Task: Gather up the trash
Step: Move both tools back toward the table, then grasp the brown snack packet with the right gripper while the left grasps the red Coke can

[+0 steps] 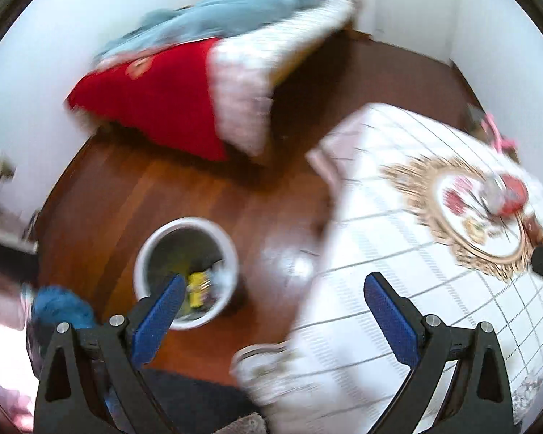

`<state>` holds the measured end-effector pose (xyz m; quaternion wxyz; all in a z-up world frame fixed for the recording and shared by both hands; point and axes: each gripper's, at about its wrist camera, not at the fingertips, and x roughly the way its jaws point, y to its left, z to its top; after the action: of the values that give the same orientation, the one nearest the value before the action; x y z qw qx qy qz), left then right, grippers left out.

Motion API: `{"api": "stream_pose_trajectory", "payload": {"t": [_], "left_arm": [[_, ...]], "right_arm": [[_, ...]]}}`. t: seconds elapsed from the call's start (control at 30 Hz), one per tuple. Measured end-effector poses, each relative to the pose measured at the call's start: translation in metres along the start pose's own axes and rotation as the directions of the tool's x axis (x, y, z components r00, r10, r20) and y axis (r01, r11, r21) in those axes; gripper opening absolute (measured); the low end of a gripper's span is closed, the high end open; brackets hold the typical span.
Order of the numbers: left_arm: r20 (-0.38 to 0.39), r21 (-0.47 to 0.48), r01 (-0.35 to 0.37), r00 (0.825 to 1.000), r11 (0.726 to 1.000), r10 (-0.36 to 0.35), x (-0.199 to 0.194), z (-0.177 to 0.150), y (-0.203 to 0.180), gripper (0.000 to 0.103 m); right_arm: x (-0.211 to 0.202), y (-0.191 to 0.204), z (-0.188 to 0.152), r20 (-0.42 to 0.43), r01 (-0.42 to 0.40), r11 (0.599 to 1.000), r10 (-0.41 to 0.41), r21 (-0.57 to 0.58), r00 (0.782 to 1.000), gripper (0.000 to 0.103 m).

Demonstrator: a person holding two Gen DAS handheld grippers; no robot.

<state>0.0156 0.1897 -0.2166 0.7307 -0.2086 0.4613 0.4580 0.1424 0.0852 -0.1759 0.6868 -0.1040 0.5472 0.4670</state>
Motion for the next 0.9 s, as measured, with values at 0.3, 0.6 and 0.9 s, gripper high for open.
{"api": "stream_pose_trajectory", "payload": {"t": [0.3,0.6,0.9], "left_arm": [[-0.082,0.273,0.052,0.996,0.961,-0.031,0.071,0.009,-0.158,0.101],[-0.109,0.365,0.039,0.994,0.93,0.001,0.102,0.019,-0.195,0.101],[0.061,0.655,0.068,0.988,0.752,-0.143,0.039,0.067,-0.259,0.101]], "right_arm": [[0.0,-0.218,0.068,-0.086,0.377,0.922,-0.37,0.091,0.925,0.103],[0.056,-0.29,0.119,-0.18,0.427,0.904,-0.421,-0.002,0.889,0.102],[0.063,-0.313,0.104,-0.19,0.381,0.924,-0.37,0.024,0.909,0.053]]}}
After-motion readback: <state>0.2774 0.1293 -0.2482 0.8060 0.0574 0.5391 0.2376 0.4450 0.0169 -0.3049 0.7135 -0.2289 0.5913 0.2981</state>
